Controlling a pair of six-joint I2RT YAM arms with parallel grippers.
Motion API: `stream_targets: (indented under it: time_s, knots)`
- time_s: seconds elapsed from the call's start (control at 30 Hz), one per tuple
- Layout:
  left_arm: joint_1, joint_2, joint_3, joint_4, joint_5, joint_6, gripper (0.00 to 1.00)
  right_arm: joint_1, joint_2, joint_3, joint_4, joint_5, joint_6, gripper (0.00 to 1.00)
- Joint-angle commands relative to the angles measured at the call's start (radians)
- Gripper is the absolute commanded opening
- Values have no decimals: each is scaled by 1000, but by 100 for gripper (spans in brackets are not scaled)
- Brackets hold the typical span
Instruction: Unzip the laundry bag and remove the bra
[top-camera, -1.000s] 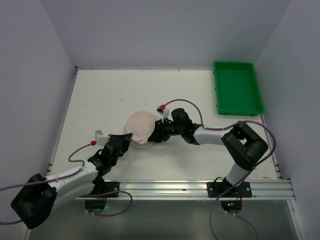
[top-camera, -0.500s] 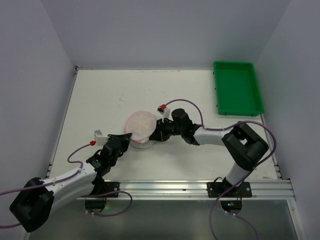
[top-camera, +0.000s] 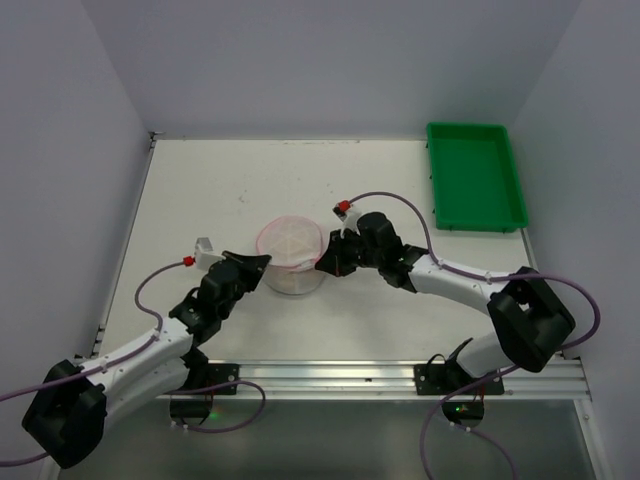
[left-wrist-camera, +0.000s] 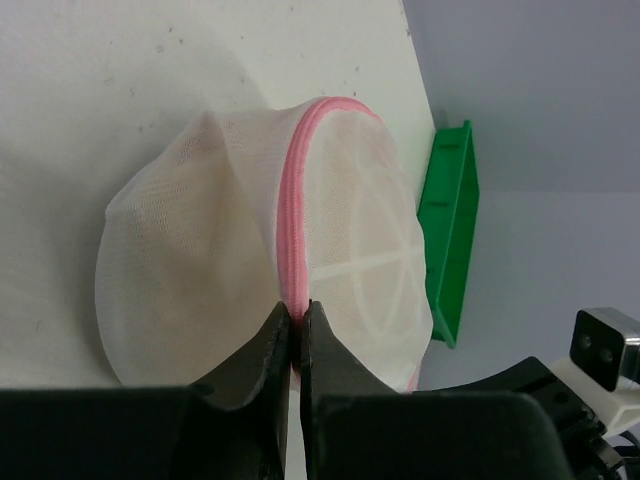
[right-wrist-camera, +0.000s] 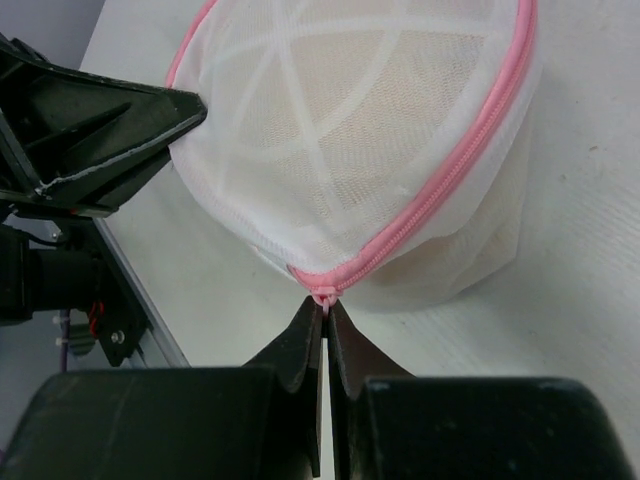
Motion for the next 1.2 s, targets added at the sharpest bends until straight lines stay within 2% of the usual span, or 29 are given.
stream_targets:
  time_s: [0.0,0.13,0.17,0.23,0.27,0.33,0.37,0.43,0.47,0.57,0.73,0.83,0.93,0.97,1.03,1.1,1.13,1.17]
  knots:
    - [51,38,48,-80,-36,229,0,-44,-41,37,-170,131,-107,0]
    - [71,64,104,-77,-7,373,0,-44,-52,53,-211,102,-138,0]
    - [74,73,112,-63,4,396,3,-40,-52,54,-211,91,-132,0]
    - [83,87,147,-38,35,433,21,-34,-49,54,-180,44,-72,0]
    - [81,105,164,-32,45,441,36,-30,-46,53,-159,39,-43,0]
    - [81,122,207,-21,84,458,39,-11,-17,68,-99,10,26,0]
    - [83,136,222,-23,91,458,44,-2,-3,79,-94,15,41,0]
    - [83,142,255,-52,98,457,61,24,33,105,-73,39,89,0]
    - [81,138,267,-72,98,453,81,32,43,108,-60,45,107,0]
    - [81,106,290,-185,110,411,100,61,67,129,-28,67,163,0]
    - [80,59,234,-190,208,297,100,130,83,168,-16,133,190,0]
    - [71,92,233,-164,239,283,94,144,101,184,-11,142,189,0]
    - [48,148,243,-103,252,265,81,151,121,200,-17,134,180,0]
    - [40,177,247,-77,252,263,74,153,123,203,-20,137,174,0]
    - [9,208,276,-67,248,271,67,156,127,209,-33,140,169,0]
    - [-3,248,298,-69,234,269,50,156,120,208,-52,146,158,0]
    - [-3,257,299,-67,228,268,33,156,113,206,-68,151,152,0]
    - [-5,259,301,-64,219,268,24,156,106,203,-83,151,147,0]
